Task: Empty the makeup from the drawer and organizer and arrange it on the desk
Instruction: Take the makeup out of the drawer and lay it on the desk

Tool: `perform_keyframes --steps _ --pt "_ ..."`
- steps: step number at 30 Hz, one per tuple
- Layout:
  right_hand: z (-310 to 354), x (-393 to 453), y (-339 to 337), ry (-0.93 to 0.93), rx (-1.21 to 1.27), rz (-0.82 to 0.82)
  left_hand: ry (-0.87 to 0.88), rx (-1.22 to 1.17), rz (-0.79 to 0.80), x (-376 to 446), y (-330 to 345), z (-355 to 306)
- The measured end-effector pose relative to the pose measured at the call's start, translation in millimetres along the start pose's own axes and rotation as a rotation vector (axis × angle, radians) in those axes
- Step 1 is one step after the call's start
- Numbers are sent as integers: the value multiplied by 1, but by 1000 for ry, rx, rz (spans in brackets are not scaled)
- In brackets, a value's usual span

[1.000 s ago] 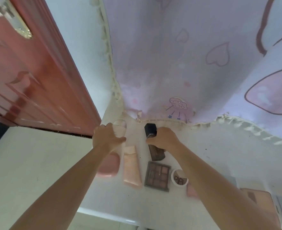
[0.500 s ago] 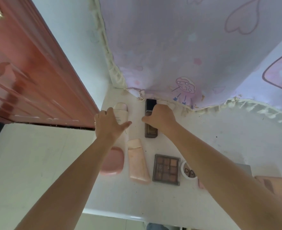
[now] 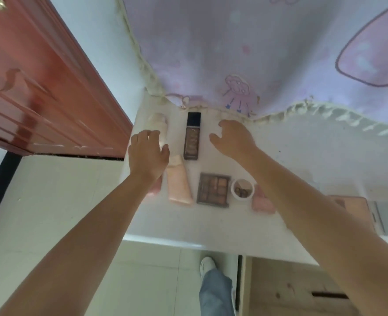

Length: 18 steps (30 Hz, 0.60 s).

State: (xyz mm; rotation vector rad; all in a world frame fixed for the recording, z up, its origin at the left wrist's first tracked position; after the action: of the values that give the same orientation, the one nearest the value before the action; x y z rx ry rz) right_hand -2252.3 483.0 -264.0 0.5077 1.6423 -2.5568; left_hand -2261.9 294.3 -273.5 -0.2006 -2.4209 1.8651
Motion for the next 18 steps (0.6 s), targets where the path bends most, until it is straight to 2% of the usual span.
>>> perform_keyframes --steps 3,7,11,14,18 --pt "-34 -32 -20 -23 -54 -68 166 -48 -38 -30 -5 -52" --pt "-99 -100 -34 -46 -53 -140 380 -81 1 -89 21 -141" --pt "-195 -186 -38 -48 -28 -224 442 -78 59 -166 60 -229" --pt "-277 -250 -35 11 -37 -209 460 -85 66 -223 92 -288" --pt "-371 -318 -27 82 3 -257 495 -59 197 -293 136 -358"
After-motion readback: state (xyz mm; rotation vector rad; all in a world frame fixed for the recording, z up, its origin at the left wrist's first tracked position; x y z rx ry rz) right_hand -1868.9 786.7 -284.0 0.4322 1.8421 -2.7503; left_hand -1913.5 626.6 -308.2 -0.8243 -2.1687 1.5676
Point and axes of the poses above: each hand's wrist, its own x-axis towards the middle knuckle, its own y-axis out of the palm, z = x × y, the point moved 7 cm from there along x, towards the middle knuckle, and after that the axes turned 2 degrees about y, right-handed, at the moved point
